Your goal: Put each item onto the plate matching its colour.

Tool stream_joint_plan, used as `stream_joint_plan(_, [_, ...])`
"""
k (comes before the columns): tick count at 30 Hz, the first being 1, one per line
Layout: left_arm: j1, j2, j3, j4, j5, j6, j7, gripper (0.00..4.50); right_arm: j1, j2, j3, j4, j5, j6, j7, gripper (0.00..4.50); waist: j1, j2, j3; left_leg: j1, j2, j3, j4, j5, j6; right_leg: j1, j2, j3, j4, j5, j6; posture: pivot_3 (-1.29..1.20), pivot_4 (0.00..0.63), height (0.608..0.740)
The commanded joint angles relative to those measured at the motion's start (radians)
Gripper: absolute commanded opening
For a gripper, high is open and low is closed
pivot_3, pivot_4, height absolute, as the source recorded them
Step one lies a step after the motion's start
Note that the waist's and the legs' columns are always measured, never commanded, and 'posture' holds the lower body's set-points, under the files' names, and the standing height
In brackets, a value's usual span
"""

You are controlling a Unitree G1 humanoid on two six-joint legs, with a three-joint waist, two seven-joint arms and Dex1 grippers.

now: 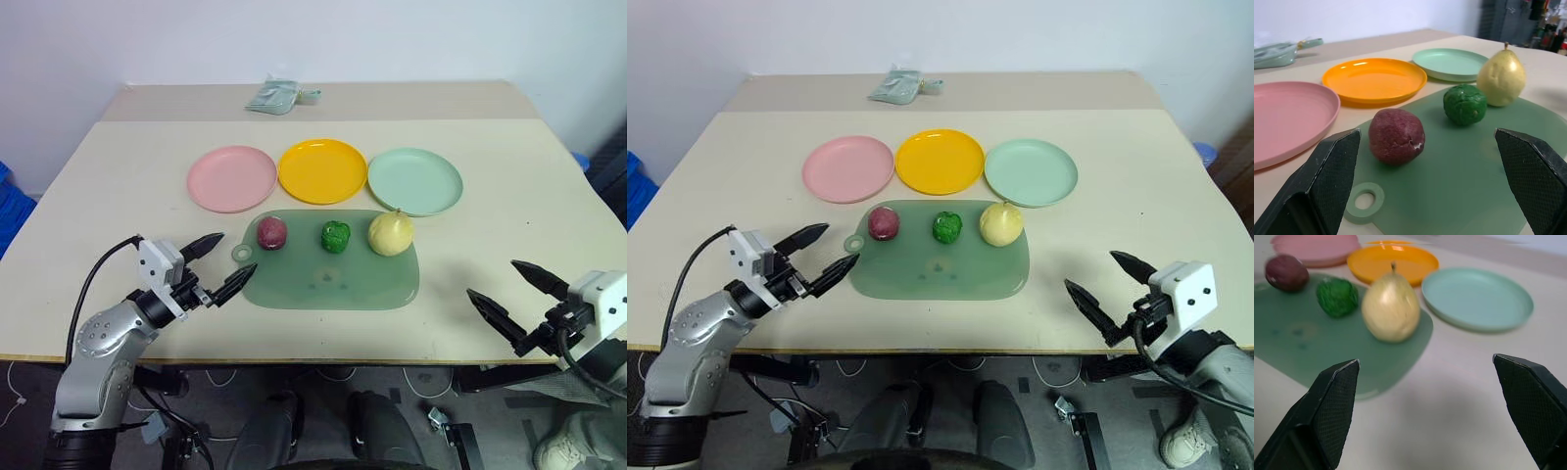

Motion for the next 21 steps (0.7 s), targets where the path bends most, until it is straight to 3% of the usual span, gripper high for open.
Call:
stream_joint_plan(1, [-0.039, -0.039, 0.003, -0.039, 0.034, -0.007, 0.093, 4.50, -0.059, -0.003, 0.030, -0.003, 0.022, -0.081, 0.067, 4.45, 0.001, 0.000, 0.000, 0.000, 0.000, 0.000, 0.000, 0.000, 0.000, 0.000, 0.000, 0.000, 0.000, 0.000, 0.000, 0.00, 0.150, 0.740])
stream_joint_plan(9, [-0.133, -0.160, -0.088, -0.055, 0.165, 0.101, 0.338, 4.50, -0.147, -0.044, 0.188, 0.049, 0.000, -0.155, 0.254, 4.45, 0.004, -0.001, 0.000, 0.000, 0.000, 0.000, 0.001, 0.001, 0.002, 0.001, 0.000, -0.001, 0.000, 0.002, 0.003, 0.00, 0.150, 0.740])
stream_joint_plan(21, [-0.246, -0.216, -0.132, 0.017, 0.287, 0.183, 0.488, 4.50, -0.313, -0.047, 0.285, 0.179, -0.018, -0.200, 0.313, 4.45, 0.004, -0.001, 0.000, 0.000, 0.000, 0.000, 0.001, 0.001, 0.002, 0.001, 0.000, -0.001, 0.000, 0.003, 0.004, 0.00, 0.150, 0.740])
